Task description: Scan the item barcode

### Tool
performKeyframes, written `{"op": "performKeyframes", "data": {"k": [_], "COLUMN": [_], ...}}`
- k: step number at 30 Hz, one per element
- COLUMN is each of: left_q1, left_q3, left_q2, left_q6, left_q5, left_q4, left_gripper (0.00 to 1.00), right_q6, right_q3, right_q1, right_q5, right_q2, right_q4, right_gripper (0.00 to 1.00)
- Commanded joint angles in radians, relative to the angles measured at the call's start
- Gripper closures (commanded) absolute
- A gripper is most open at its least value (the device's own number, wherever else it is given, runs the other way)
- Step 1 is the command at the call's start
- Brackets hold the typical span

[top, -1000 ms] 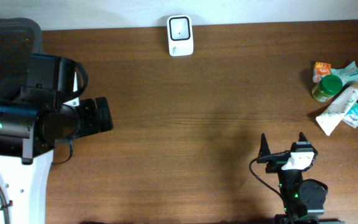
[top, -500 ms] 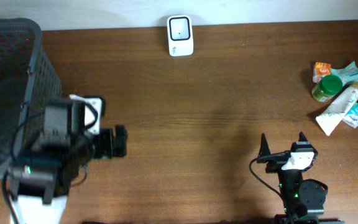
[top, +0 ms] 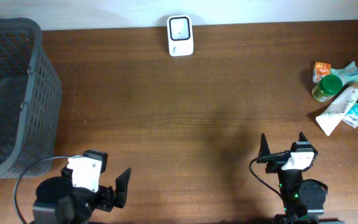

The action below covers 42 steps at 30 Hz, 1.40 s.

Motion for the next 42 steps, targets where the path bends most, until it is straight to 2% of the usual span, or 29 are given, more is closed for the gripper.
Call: {"op": "performKeyframes", "data": {"k": [1, 6, 10, 15, 20, 29, 33, 36, 42], "left_q1": [0.003, 0.060, 0.105, 0.170, 0.180, 0.179, 0.179, 0.179, 0.179], "left_q3": [-0.086, -0.301, -0.448, -0.607, -0.691, -0.836, -0.844, -0.844, -0.844], "left_q2": [-0.008, -0.169, -0.291, -0.434, -0.433, -0.433, -0.433, -0.433, -0.433], "left_q6": [-0.029, -0.042, -0.042, -0.042, -0.042, -0.042, -0.046, -0.125, -0.124], "left_q5": [0.014, 0.046, 0.055, -0.027, -0.028, -0.027, -0.043, -0.100, -0.117], "left_q4": [0.084, 0.301, 0.413, 0.570, 0.797, 1.072, 1.078, 1.003, 0.984], "left_gripper": [0.01, 0.01, 0.01, 0.01, 0.01, 0.01, 0.01, 0.01, 0.01], "right_q6": [-0.004, -0.004, -0.004, -0.004, -0.004, -0.004, -0.004, -0.004, -0.004], "right_q3": [-0.009, -0.008, -0.008, -0.009, -0.009, -0.009, -0.009, -0.008, -0.009], "right_q1": [-0.006, -0.006, -0.006, -0.006, -0.006, -0.006, -0.006, -0.006, -0.006], "right_q5": [0.006, 0.006, 0.006, 0.006, 0.006, 0.006, 0.006, 0.006, 0.006], "right_q2": [-0.009, -0.009, -0.009, -0.009, -0.009, -0.009, -0.009, -0.009, -0.009], "right_q4": [-0.002, -0.002, -0.002, -0.002, -0.002, -0.002, -0.002, -0.002, -0.002], "right_gripper": [0.01, 0.01, 0.01, 0.01, 0.01, 0.02, 0.01, 0.01, 0.02]}}
